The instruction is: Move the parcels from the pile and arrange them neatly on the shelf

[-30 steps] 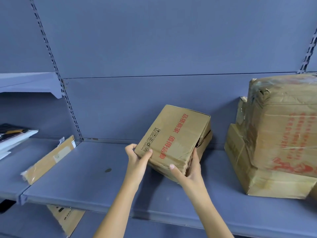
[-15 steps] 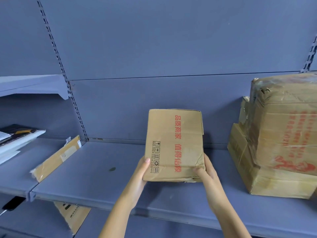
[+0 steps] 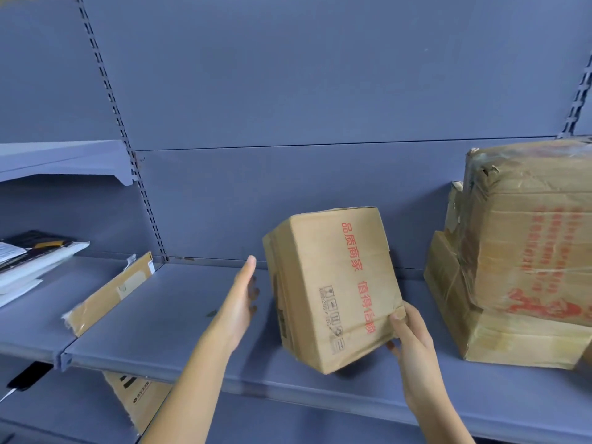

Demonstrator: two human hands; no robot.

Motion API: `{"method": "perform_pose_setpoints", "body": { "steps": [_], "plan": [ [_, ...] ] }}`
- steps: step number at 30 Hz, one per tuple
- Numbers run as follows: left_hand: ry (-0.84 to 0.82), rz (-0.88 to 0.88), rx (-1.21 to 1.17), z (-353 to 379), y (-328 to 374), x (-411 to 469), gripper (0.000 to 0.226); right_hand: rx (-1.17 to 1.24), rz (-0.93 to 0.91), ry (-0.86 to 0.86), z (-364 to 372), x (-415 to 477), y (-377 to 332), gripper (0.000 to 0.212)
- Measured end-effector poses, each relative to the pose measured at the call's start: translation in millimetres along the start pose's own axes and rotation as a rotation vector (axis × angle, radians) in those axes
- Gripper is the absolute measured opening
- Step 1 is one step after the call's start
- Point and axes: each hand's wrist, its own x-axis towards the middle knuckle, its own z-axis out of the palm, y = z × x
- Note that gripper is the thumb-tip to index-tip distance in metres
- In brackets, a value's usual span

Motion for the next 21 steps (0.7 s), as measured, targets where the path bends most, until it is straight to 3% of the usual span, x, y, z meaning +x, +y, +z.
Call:
{"method": "perform_pose_setpoints", "body": {
  "steps": [4, 7, 10, 12, 15, 19, 21],
  "plan": [
    [-0.150, -0.022, -0.025, 22, -25, -9, 0.082, -0.202, -0.075, 0.082, 0, -2, -3, 0.048],
    [-0.123, 0.028, -0.079, 31, -29, -12, 0.062, -0.311, -0.134, 0.112, 2, -2, -12, 0.059],
    [-0.090, 0.116, -0.087, 35, -22, -18, 0.045, -0.294, -0.109, 0.034, 9, -2, -21, 0.067],
    [-0.049, 0.198, -0.093, 35, -16, -23, 0.034, -0.245, -0.098, 0.006, 15, -1, -23, 0.063],
    [-0.022, 0.326, -0.101, 32, -11, -32, 0.035, -0.077, -0.043, -0.100, 28, 2, -32, 0.058],
    [-0.014, 0.405, -0.079, 30, -18, -41, 0.035, 0.080, 0.065, -0.151, 43, 1, -46, 0.025],
    [-0.004, 0.415, -0.064, 30, -23, -44, 0.038, 0.104, 0.063, -0.188, 45, -3, -48, 0.035]
  ]
}}
